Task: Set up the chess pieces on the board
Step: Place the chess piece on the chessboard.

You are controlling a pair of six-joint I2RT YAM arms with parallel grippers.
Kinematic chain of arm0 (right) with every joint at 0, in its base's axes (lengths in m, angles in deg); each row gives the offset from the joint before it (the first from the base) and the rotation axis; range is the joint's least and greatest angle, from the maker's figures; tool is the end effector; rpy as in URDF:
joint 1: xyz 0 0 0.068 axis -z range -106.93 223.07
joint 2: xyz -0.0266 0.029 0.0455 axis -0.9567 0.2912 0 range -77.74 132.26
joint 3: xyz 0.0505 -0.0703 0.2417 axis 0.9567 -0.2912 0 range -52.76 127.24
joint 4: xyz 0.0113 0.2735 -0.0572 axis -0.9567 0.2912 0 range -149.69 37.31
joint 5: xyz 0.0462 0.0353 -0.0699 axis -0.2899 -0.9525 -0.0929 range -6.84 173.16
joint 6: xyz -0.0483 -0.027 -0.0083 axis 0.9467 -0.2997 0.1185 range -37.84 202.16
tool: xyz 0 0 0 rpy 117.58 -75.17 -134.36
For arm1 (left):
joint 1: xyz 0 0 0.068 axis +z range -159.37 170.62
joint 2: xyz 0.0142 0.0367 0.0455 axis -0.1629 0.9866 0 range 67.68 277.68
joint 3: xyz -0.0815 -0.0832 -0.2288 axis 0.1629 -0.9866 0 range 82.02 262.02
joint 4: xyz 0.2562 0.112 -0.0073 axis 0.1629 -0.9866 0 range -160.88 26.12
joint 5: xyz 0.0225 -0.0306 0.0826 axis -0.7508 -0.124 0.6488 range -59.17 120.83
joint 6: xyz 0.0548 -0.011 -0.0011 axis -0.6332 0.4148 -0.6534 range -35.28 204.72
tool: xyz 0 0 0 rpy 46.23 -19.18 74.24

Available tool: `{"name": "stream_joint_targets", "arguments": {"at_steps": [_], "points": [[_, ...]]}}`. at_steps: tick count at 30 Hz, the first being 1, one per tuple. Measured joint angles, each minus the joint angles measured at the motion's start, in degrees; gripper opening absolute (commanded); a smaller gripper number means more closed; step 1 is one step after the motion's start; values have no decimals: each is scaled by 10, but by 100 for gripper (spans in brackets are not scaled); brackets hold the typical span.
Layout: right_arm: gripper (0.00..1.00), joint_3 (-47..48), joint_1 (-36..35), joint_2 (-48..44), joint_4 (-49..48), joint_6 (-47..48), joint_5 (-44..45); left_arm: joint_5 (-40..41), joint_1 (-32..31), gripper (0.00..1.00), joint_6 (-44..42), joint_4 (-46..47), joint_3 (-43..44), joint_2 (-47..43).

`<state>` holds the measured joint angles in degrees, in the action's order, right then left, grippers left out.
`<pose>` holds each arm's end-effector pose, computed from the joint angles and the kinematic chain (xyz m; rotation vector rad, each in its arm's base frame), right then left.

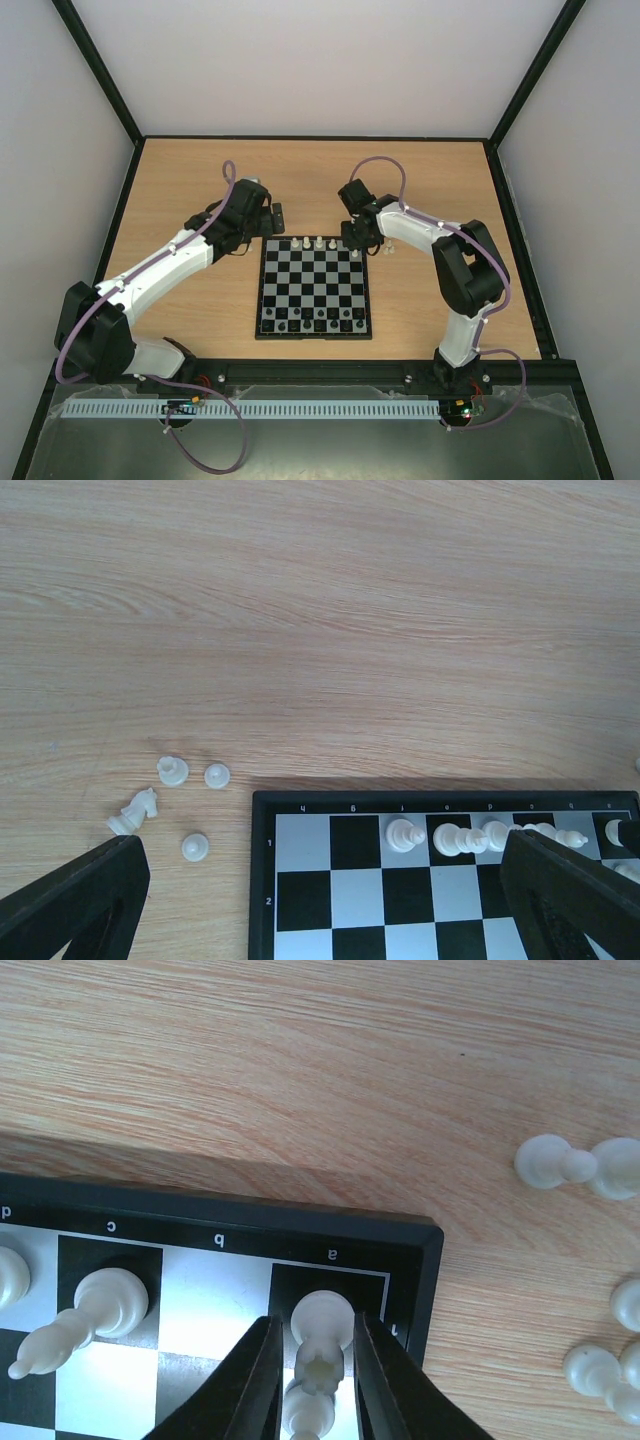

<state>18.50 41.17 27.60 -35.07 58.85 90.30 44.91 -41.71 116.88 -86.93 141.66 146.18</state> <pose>0.3390 0.2054 0.1577 -0.1492 2.5908 0.1936 0.2781 -0.1650 0.2528 -0.1229 2.2910 -0.3062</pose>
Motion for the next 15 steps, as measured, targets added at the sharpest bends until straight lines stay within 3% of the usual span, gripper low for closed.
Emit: {"name": "stream_joint_targets", "arguments": {"at_steps": [15], "points": [[37, 1, 0, -16, 0, 2, 15, 0, 0, 99, 0, 0, -6, 0]]}}
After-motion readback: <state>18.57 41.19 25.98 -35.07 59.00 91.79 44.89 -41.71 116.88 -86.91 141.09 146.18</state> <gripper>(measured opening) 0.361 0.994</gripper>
